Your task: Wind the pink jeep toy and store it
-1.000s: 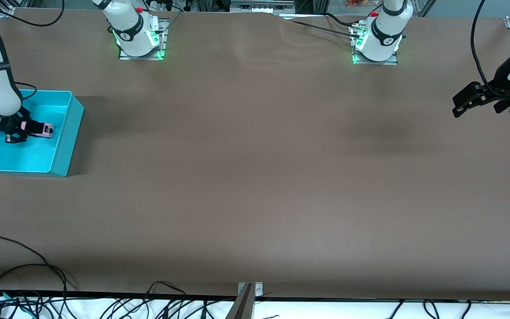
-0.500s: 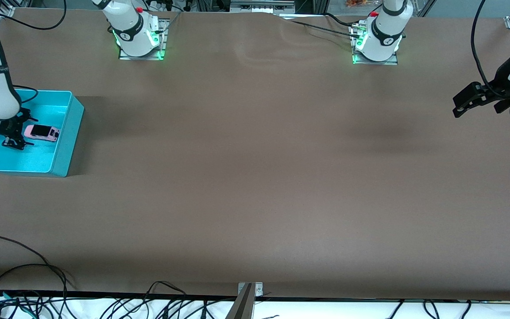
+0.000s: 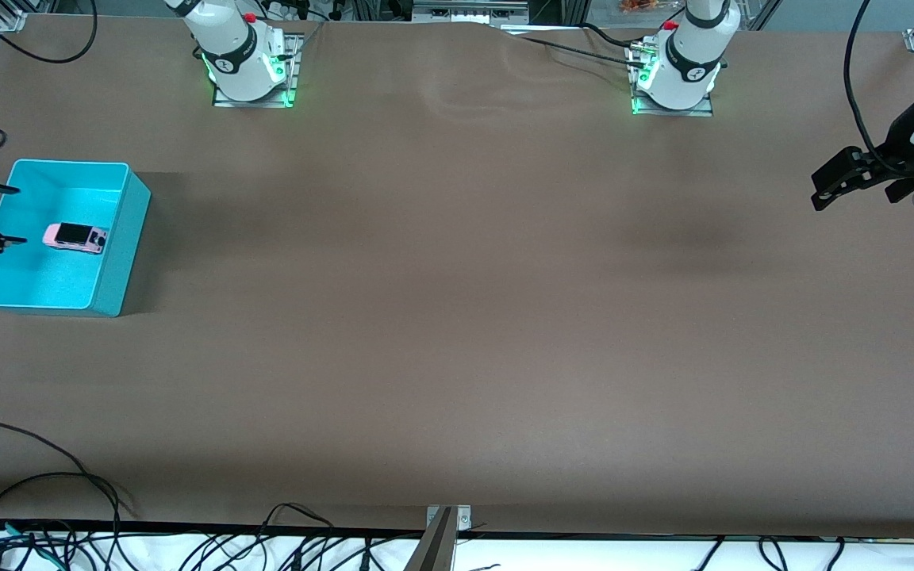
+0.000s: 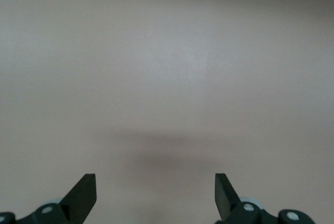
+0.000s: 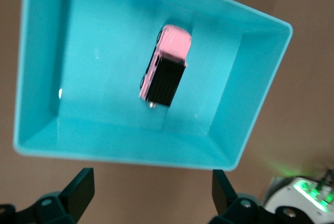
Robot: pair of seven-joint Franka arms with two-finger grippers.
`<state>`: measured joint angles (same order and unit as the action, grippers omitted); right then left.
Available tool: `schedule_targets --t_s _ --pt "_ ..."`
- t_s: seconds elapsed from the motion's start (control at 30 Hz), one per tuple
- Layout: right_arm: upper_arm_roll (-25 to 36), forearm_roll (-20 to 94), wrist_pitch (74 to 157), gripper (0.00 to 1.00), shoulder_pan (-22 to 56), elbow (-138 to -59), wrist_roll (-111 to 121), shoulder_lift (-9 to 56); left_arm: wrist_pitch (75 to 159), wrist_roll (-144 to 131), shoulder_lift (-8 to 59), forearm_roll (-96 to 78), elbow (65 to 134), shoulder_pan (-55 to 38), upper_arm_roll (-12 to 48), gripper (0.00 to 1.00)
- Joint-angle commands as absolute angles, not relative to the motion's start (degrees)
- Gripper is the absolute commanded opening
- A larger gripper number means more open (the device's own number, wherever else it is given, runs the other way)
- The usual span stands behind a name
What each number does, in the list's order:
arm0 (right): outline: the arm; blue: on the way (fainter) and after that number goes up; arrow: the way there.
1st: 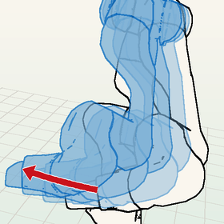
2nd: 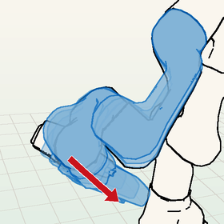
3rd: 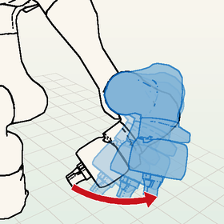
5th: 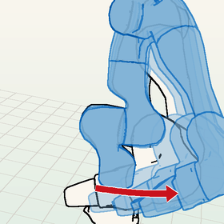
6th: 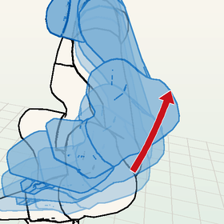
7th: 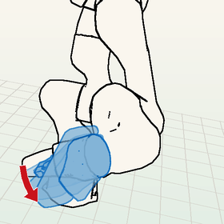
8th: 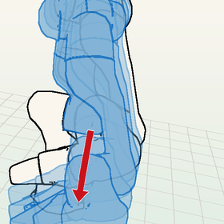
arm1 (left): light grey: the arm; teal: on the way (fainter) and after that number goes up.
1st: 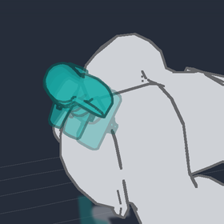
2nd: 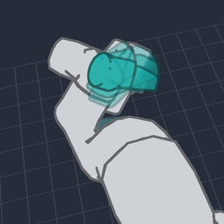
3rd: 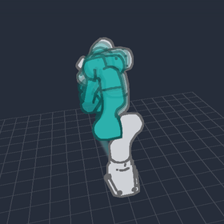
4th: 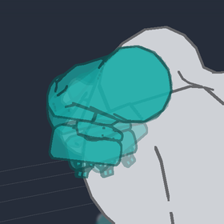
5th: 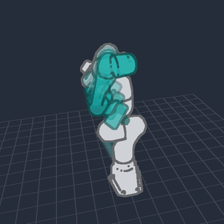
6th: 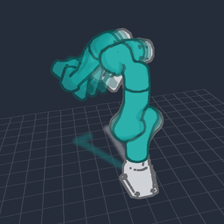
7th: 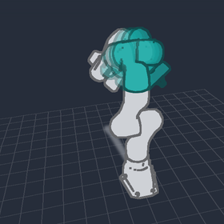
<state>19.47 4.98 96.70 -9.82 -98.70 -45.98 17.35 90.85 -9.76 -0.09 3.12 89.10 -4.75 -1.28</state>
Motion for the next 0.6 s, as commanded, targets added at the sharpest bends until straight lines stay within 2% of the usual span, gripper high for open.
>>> schedule_targets --t_s 0.0,0.17,0.37,0.57 --pt "16.9 5.6 87.4 1.00 -10.1 -90.5 -41.1 18.4 89.5 -8.4 0.9 2.2 87.0 -5.0 -1.2 1.00" --pt "14.9 5.4 83.1 1.00 -10.1 -86.2 -35.9 18.3 89.5 -8.4 1.0 2.2 87.0 -5.1 -1.2 1.00" --pt "11.1 4.6 82.7 1.00 -9.8 -84.0 -31.2 16.2 89.6 -8.4 1.1 2.2 87.0 -4.8 -1.3 1.00" --pt "5.2 1.2 85.2 1.00 -9.1 -88.7 -27.3 10.2 89.6 -8.4 1.4 2.2 87.0 -4.9 -1.3 1.00"
